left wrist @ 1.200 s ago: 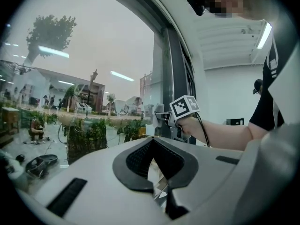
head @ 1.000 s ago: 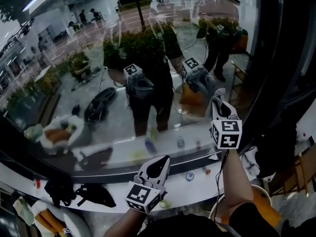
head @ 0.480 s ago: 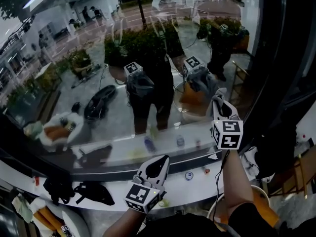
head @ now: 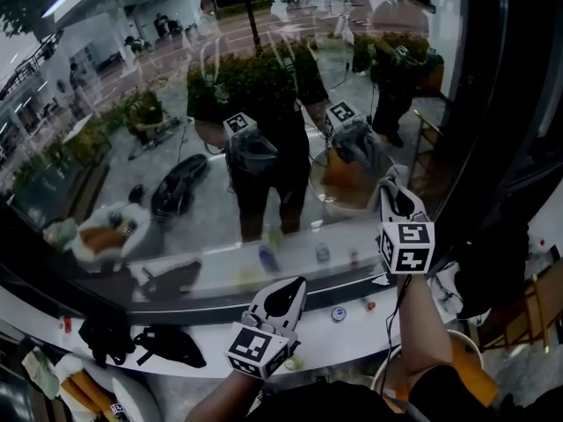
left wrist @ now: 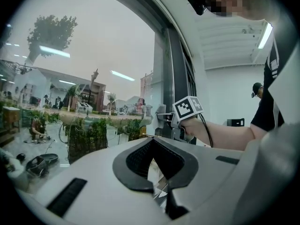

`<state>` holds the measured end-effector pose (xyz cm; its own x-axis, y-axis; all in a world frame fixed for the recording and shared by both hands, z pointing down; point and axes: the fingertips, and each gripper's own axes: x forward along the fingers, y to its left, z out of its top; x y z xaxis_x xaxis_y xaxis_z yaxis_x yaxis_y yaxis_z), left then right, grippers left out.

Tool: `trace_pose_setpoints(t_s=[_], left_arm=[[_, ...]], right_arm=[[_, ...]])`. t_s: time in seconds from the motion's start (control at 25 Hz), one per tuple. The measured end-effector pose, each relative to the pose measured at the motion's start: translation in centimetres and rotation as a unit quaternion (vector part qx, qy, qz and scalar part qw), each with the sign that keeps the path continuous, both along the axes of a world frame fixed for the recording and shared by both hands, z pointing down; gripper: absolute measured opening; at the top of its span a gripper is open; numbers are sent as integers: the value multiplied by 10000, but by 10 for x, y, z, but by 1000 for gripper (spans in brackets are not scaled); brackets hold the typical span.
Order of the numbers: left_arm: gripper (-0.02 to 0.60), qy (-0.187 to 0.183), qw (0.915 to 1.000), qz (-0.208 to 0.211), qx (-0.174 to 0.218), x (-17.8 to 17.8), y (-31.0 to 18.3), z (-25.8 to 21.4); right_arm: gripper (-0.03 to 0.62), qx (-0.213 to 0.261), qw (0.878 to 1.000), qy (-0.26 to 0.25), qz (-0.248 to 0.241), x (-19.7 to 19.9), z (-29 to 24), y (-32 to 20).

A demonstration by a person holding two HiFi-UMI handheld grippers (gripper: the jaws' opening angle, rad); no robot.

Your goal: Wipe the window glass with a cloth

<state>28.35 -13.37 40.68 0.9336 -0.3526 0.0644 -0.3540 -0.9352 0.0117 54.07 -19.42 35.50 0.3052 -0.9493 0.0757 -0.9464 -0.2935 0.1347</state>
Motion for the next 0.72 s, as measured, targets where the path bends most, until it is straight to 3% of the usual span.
trace_pose_setpoints(t_s=[0.28,0.52,0.72], left_arm=[[8,101,9999,82,93,6,-5,-7],[8,261,9991,210,268,7,-7,-37],[8,533,9967,291,542,-8,-15,-89]], right_arm=[[52,194,9997,109,-86,-15,-18,8],[52,540,9975,434,-123,-32,-77,13],[52,707,9948,720,-106,-54,-140,6]])
